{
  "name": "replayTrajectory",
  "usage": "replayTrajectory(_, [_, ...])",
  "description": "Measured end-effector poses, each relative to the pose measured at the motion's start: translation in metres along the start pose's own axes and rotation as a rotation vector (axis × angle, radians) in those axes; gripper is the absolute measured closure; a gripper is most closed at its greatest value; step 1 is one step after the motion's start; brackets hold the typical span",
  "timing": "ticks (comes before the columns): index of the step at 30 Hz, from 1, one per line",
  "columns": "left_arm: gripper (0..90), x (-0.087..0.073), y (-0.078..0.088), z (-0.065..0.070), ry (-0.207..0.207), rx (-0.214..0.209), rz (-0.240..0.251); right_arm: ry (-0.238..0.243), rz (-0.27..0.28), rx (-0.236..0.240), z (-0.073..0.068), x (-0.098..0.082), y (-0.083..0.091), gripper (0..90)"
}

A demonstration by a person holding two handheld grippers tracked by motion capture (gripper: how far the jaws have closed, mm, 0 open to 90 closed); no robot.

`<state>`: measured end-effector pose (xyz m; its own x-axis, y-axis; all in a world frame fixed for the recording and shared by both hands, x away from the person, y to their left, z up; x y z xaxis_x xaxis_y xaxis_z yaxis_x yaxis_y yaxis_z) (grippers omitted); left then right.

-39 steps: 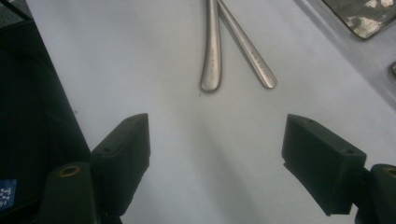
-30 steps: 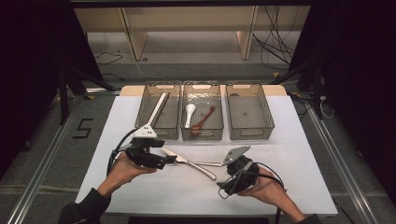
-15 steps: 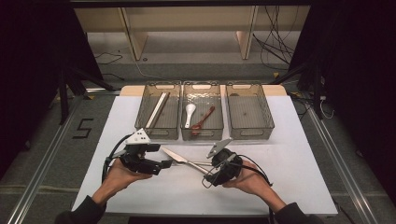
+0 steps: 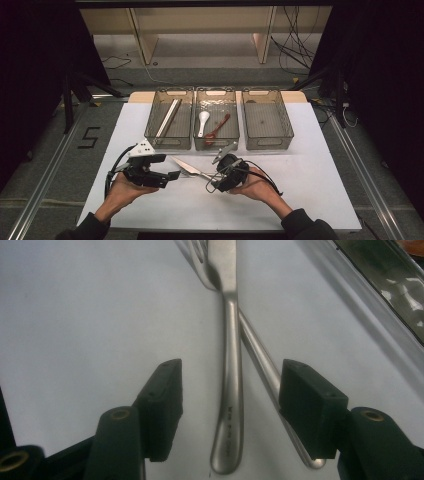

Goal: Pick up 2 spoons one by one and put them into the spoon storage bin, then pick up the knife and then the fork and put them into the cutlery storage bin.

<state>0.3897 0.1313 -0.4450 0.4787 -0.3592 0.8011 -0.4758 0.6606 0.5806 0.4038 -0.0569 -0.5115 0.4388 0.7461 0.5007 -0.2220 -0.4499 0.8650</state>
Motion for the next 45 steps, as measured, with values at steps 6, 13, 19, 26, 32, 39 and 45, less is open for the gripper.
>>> replayTrajectory(6, [18.6,0.000,0.001,0.001,0.003,-0.002,0.006,0.001,-0.013,0.002,0.002,0.004,-0.008,47.5])
replayTrajectory(13, [18.1,0.001,0.002,0.002,0.012,-0.004,0.022,0.008,-0.018,0.017,-0.001,0.009,-0.015,50.6])
replayTrajectory(19, [17.7,0.002,0.003,0.001,0.008,0.002,0.029,0.010,-0.039,0.024,-0.001,0.011,-0.022,52.9])
replayTrajectory(26, [17.7,0.000,0.004,0.002,0.007,0.002,0.032,0.012,-0.051,0.022,-0.001,0.012,-0.026,54.2])
replayTrajectory(32, [17.6,0.000,0.005,0.002,0.006,0.006,0.037,0.024,-0.060,0.025,-0.003,0.013,-0.028,56.1])
replayTrajectory(39, [17.6,0.000,0.004,0.001,0.006,0.008,0.036,0.027,-0.078,0.030,-0.003,0.012,-0.032,59.4])
replayTrajectory(45, [17.6,-0.002,0.003,0.001,-0.006,0.012,0.028,0.029,-0.087,0.030,-0.003,0.011,-0.033,61.9])
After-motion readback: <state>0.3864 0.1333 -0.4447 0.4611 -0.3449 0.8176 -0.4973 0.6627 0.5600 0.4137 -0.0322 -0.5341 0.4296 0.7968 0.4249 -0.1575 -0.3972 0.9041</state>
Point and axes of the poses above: each handheld gripper's, and its own axes: y roughly backward along the jaws, x roughly out of its top, z roughly to its right, the point moved 8 cm from there along -y, roughly forward along the jaws
